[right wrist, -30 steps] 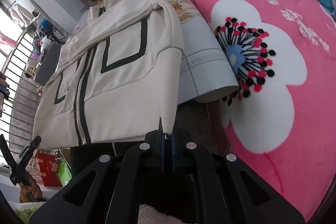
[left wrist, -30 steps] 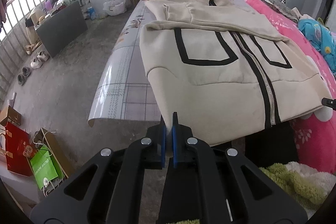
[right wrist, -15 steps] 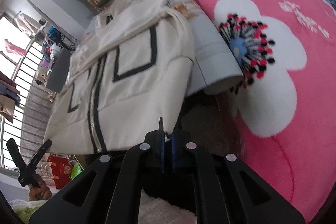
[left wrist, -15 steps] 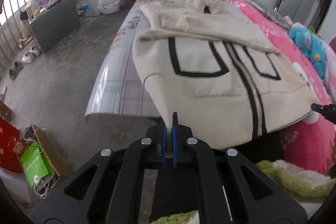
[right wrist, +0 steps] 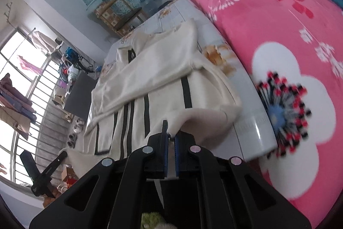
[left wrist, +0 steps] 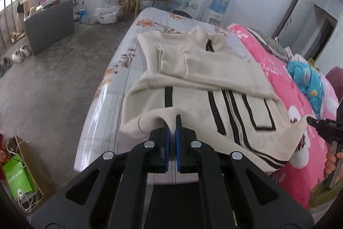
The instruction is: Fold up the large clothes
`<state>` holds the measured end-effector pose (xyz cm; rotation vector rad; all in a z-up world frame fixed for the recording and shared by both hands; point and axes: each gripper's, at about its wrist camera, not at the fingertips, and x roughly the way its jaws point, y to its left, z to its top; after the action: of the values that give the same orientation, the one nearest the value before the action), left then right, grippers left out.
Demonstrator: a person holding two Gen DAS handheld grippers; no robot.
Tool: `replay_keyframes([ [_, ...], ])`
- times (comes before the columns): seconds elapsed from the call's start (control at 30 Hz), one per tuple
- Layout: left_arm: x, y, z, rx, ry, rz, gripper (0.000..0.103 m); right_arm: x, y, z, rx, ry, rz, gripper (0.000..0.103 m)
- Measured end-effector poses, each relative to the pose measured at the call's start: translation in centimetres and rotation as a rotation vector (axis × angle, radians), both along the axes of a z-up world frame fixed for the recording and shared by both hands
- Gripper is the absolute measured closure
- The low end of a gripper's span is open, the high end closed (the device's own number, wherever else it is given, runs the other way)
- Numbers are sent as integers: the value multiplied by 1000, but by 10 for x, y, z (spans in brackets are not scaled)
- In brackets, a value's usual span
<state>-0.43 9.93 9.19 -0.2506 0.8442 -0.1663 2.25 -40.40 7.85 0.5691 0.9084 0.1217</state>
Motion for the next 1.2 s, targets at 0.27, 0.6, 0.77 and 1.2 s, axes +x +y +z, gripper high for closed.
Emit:
replay_keyframes([
  [0.27,59,11,-11,-28,49,28,99,65,-8,-13,28,1,-24,98],
  [0.6,112,20,-47,-88,101,49,91,122,-26,-68,38,63,-101,76],
  [0.77,90,28,-37,-20,16,92,56,90,-33,-47,-72,-36,-124,47],
  [1.2,71,22,-78,99,209,107,53,74,-31,-72,-271,66,-73,47],
])
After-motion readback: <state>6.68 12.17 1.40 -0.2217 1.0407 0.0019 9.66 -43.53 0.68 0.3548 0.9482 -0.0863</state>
